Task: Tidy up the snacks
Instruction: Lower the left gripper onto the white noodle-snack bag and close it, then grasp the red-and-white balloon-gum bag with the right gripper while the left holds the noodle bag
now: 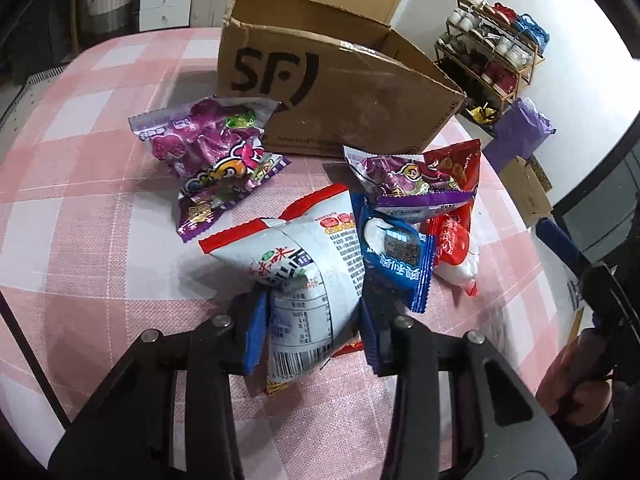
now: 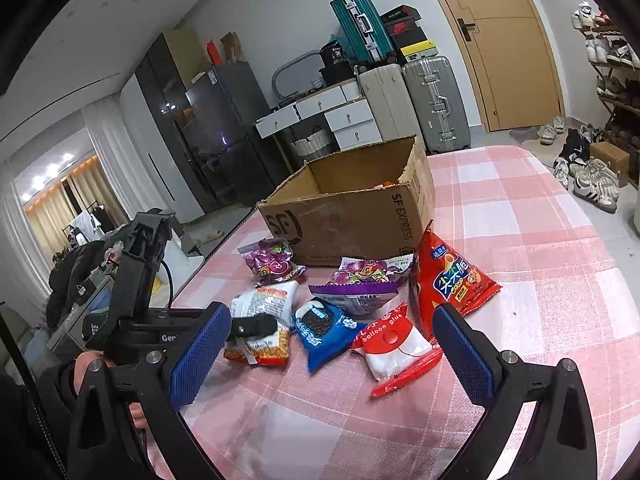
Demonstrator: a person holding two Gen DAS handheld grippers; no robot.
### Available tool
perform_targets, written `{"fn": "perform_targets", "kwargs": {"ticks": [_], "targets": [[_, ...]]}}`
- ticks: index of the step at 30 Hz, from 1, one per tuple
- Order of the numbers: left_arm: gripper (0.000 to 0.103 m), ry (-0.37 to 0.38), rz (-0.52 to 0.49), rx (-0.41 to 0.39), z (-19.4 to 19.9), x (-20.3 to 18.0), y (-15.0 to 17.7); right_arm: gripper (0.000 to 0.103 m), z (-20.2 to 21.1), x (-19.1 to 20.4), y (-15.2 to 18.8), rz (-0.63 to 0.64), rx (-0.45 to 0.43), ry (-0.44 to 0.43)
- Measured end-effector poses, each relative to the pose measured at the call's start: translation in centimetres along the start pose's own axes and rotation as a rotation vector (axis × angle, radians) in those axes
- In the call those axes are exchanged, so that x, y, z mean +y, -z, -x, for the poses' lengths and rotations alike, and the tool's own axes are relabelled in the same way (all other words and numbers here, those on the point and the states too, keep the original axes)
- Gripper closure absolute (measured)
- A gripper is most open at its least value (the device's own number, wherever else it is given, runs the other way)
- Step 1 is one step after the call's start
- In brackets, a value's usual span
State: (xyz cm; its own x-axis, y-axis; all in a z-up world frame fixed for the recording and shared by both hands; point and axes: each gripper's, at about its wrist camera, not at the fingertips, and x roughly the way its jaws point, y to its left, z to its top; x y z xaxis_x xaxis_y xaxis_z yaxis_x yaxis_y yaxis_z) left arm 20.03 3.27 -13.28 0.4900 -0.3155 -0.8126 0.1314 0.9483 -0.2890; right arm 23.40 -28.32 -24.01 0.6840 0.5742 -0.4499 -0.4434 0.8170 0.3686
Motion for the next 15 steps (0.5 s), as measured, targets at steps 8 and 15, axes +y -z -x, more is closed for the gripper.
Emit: {"fn": "perform_targets", "kwargs": {"ticks": [8,15], "targets": [[0.067,-0.01,-0.005,-0.014,1.3,-0.3,1.0,0.001,0.6,0.6,-0.1,0.014,-0.01,0.009],[0.067,-0.008,-0.01,-0.063,3.3,-0.1,1.6,0.001,0.8,0.9,0.1,0.024,-0.006,0.019]]}}
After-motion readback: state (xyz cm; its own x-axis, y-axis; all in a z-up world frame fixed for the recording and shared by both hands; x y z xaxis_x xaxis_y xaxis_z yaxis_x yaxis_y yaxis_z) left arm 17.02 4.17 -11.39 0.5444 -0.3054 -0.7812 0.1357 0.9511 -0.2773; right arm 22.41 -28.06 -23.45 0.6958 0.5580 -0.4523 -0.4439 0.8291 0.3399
